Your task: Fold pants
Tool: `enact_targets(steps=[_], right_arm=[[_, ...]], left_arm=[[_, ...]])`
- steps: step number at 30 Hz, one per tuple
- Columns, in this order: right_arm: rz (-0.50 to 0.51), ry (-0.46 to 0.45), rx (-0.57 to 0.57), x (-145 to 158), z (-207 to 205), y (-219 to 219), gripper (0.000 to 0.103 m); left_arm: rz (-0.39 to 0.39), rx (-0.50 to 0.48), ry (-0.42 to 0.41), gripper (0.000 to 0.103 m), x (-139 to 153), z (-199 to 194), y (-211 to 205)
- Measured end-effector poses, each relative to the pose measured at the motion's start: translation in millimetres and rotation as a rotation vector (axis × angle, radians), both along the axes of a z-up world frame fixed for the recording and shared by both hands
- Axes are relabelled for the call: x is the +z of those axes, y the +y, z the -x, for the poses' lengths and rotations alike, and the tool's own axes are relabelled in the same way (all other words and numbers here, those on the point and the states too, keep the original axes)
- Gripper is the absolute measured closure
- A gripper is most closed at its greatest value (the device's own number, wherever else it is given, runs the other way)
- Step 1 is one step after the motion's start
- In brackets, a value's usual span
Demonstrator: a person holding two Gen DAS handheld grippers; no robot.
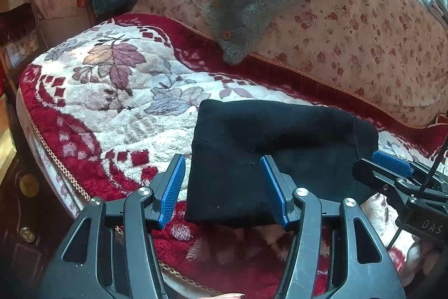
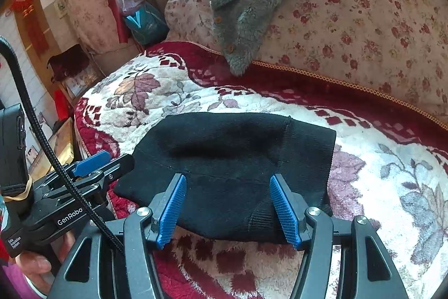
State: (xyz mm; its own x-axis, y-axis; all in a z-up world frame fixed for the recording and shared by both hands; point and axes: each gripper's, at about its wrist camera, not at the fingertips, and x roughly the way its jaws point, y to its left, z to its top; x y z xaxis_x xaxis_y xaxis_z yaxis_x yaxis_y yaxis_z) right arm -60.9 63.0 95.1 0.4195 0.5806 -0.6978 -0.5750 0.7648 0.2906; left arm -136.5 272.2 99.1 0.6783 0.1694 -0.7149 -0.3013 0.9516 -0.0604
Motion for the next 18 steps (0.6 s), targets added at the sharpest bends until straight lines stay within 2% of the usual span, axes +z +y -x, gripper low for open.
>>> enact_targets(steps=[18], right_arm=[[0.012, 0.019, 0.007, -5.9, -4.1, -1.0, 0.043]], left_arm=[[0.008, 0.000, 0.014, 0.047, -7.3, -3.8, -0.9]])
